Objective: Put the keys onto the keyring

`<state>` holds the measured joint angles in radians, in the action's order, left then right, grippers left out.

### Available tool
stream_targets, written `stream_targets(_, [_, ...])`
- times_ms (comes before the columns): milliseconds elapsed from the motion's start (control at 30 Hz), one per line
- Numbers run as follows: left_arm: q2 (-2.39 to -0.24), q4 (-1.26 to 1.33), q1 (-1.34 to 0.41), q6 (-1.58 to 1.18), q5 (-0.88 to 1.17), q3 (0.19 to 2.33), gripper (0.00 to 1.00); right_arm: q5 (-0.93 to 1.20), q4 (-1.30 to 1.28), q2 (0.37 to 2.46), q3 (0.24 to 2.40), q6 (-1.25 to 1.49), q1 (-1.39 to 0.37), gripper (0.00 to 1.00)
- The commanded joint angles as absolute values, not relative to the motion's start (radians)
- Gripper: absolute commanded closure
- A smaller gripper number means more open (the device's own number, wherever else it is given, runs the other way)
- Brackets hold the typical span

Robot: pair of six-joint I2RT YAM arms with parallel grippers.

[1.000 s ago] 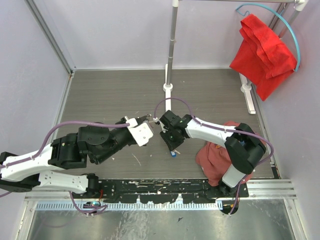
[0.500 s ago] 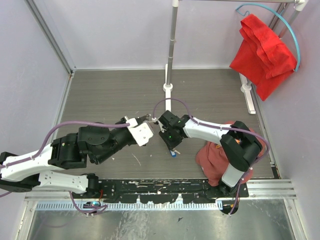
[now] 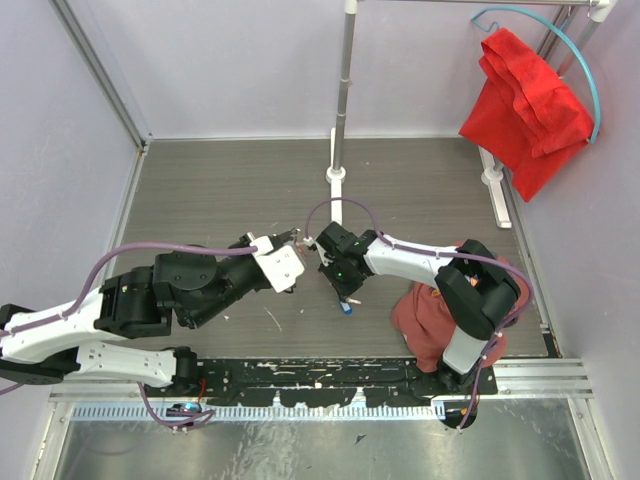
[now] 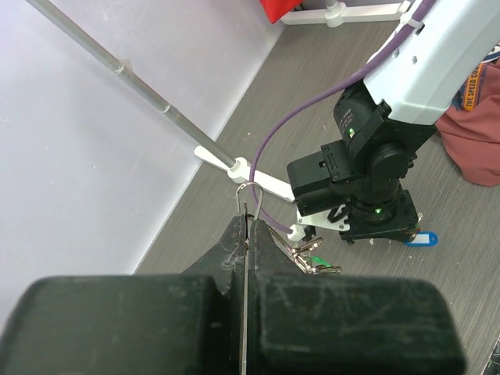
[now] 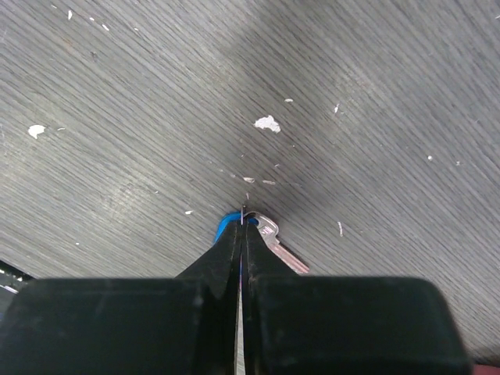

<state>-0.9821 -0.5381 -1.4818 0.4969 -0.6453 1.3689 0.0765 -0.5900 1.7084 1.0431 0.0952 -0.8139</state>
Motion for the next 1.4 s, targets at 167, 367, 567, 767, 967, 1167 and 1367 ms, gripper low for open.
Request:
stream_targets(167, [-0.959, -0.520, -1.484, 0.493, -0.661, 1.385, 1.00, 0.123, -0.652, 1.497, 1.113, 0.064, -0.808, 0.99])
stream_targets(367, [-0.960, -0.520, -1.484, 0.504, -0.645, 1.382, 1.00, 0.277, -0.763, 1.259, 1.200, 0.009, -0.807, 0.99])
stream_targets(567, [-0.953, -0.524, -1.485, 0.508, -0.579, 1.393, 1.00, 0.341, -0.736, 1.058, 1.300, -0.033, -0.808, 0.99])
stream_targets(767, [-0.980, -0.558, -1.485, 0.506, -0.523, 1.431, 1.00, 0.336, -0.663, 0.987, 1.367, -0.026, -0.807, 1.00])
stream_targets(967, [-0.996, -0.582, -1.484, 0.502, -0.478, 1.452, 1.00, 0.339, -0.670, 1.014, 1.468, 0.007, -0.808, 1.00])
stream_targets(1167, [-0.996, -0.594, -1.485, 0.501, -0.457, 1.461, 1.00, 0.297, -0.686, 1.061, 1.535, -0.090, -0.807, 1.00])
stream_targets(1367, [-0.993, -0.619, -1.483, 0.492, -0.408, 1.471, 1.00, 0.406, -0.760, 1.162, 1.642, -0.225, -0.773, 0.99])
